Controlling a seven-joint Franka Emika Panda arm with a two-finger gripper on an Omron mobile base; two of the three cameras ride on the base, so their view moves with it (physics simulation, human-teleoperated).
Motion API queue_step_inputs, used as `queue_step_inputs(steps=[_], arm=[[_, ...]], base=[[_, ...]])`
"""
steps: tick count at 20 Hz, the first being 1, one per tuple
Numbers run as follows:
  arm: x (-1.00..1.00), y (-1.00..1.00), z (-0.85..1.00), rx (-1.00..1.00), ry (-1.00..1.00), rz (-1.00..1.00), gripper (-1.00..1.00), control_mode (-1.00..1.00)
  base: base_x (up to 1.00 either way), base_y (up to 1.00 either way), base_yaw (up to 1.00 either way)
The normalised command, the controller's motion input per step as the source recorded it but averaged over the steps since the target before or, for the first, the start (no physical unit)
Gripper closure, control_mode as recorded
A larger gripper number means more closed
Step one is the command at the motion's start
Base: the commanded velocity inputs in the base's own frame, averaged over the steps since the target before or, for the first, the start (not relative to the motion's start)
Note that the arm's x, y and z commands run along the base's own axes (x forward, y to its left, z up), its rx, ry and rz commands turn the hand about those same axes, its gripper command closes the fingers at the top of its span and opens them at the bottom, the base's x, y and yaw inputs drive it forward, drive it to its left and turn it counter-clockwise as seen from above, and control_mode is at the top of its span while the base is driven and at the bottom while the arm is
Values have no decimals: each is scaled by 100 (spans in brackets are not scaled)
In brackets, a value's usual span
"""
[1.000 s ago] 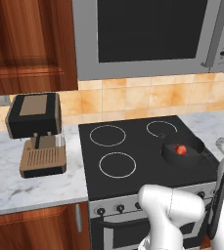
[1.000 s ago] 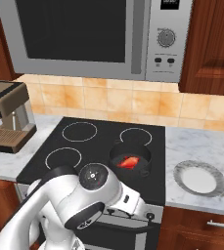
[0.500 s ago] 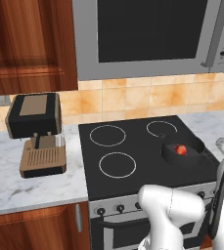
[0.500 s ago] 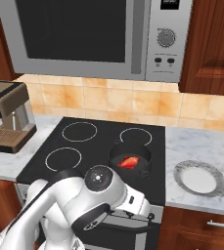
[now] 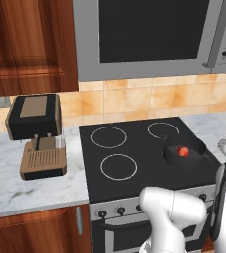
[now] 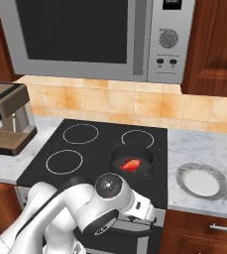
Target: Retrieve the frozen meat and place it in the pot on a burner. Then turn the burner on.
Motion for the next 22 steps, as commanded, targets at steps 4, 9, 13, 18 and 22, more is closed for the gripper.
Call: queue_step_inputs(steps=[4, 9, 13, 18, 22], arm=[[0, 0, -18, 0, -3, 1, -100, -100], [0, 0, -21, 0, -1, 0, -100, -100], [-3, 0, -16, 0, -3, 0, -100, -100], [-9, 0, -13, 0, -4, 0, -100, -100], [-11, 0, -11, 0, -1, 0, -100, -100]], base=[[0, 0, 0], [0, 0, 0], [0, 0, 0], [0, 0, 0], [0, 0, 0]])
